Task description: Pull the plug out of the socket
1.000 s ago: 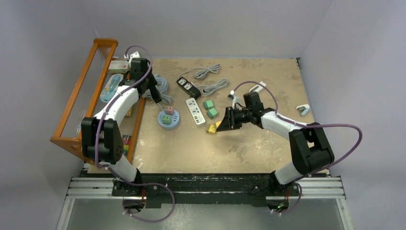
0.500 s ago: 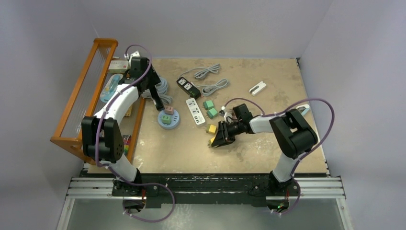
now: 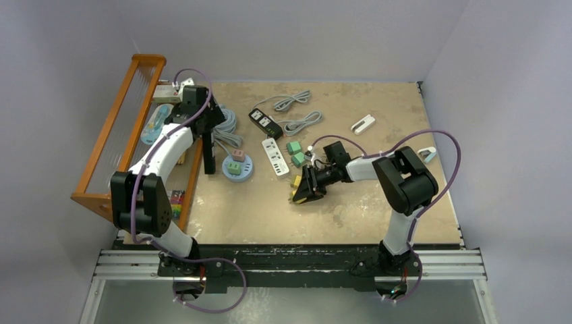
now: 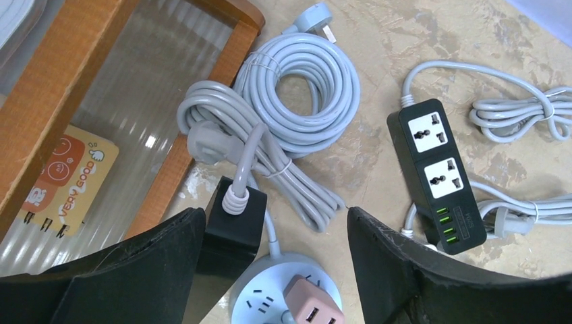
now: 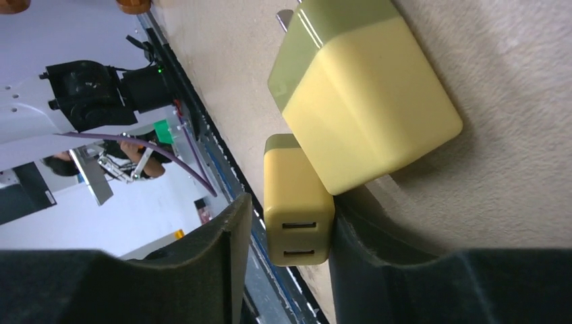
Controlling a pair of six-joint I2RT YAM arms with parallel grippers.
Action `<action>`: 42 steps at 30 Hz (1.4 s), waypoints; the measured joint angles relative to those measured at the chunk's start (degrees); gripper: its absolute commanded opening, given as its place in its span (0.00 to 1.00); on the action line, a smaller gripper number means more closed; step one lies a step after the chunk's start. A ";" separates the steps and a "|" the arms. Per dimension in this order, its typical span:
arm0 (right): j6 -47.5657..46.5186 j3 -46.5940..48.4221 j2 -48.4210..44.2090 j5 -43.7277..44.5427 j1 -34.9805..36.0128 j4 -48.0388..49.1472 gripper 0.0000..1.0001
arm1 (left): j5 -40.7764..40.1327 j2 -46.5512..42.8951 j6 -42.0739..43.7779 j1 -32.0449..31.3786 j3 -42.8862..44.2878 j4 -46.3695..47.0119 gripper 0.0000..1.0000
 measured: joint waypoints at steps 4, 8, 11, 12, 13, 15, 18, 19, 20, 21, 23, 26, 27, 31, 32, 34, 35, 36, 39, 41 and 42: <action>0.96 0.94 -0.61 -0.20 -0.04 -0.83 0.77 | -0.52 -1.18 0.00 0.00 -1.60 0.00 0.77; 0.70 1.20 -3.43 1.51 -0.04 -3.02 1.00 | -1.09 -2.67 0.00 0.13 -2.97 -0.07 0.77; -0.44 1.99 -6.16 5.44 -0.02 -6.67 1.00 | -1.53 -3.74 0.02 0.44 -3.48 -0.04 0.77; -1.18 2.60 -7.67 9.05 0.00 -9.09 1.00 | -1.66 -4.00 0.02 0.52 -3.58 -0.04 0.77; -1.51 2.84 -8.22 10.73 -0.04 -10.01 1.00 | -1.77 -4.24 0.04 0.70 -3.72 0.00 0.77; -2.54 4.24 -9.94 17.05 -0.11 -14.40 1.00 | -2.03 -4.50 0.07 0.98 -3.96 0.04 0.77; -4.28 6.91 -12.22 27.19 -0.11 -20.44 1.00 | -2.16 -4.59 0.15 1.51 -4.28 0.15 0.78; -4.66 7.91 -12.57 29.97 -0.11 -22.01 1.00 | -2.16 -4.63 0.20 1.64 -4.48 0.15 0.78; -5.11 9.40 -12.87 33.29 -0.11 -23.96 1.00 | -2.21 -4.72 0.22 1.84 -4.72 0.15 0.78; -5.57 10.88 -13.18 36.48 -0.11 -25.46 1.00 | -2.21 -4.79 0.24 1.99 -4.90 0.09 0.78; -6.73 13.79 -14.32 42.12 0.17 -27.78 1.00 | -2.34 -4.96 0.31 2.21 -4.94 0.11 0.78; -9.66 17.31 -17.49 46.53 1.81 -28.09 1.00 | -2.38 -5.97 0.44 2.40 -5.75 0.74 0.78; -10.49 18.32 -18.36 47.19 2.75 -27.39 1.00 | -2.36 -6.40 0.44 2.45 -6.03 0.83 0.78; -13.46 25.51 -18.27 46.84 8.57 -20.87 0.96 | -2.21 -7.41 0.44 2.62 -6.58 1.44 0.78; -13.79 27.39 -16.92 46.38 9.44 -19.50 0.95 | -2.10 -7.52 0.44 2.71 -6.58 1.42 0.78; -15.08 32.30 -12.04 45.46 11.28 -15.93 0.94 | -1.88 -7.63 0.44 2.80 -6.73 1.53 0.78; -16.04 34.42 -9.11 45.40 11.93 -14.14 0.94 | -1.68 -7.74 0.44 2.86 -6.80 1.51 0.78; -17.09 36.44 -6.23 45.53 12.63 -12.90 0.94 | -1.31 -7.80 0.44 3.02 -6.82 1.49 0.78; -20.92 45.24 3.61 45.94 13.92 -13.29 0.88 | -0.04 -8.35 0.44 3.61 -7.26 1.70 0.78; -23.50 50.51 8.87 45.88 14.32 -13.77 0.85 | 0.48 -9.22 0.44 4.13 -8.22 1.88 0.78; -25.00 52.50 10.93 45.72 14.56 -13.94 0.84 | 0.61 -9.84 0.42 4.35 -8.96 2.01 0.77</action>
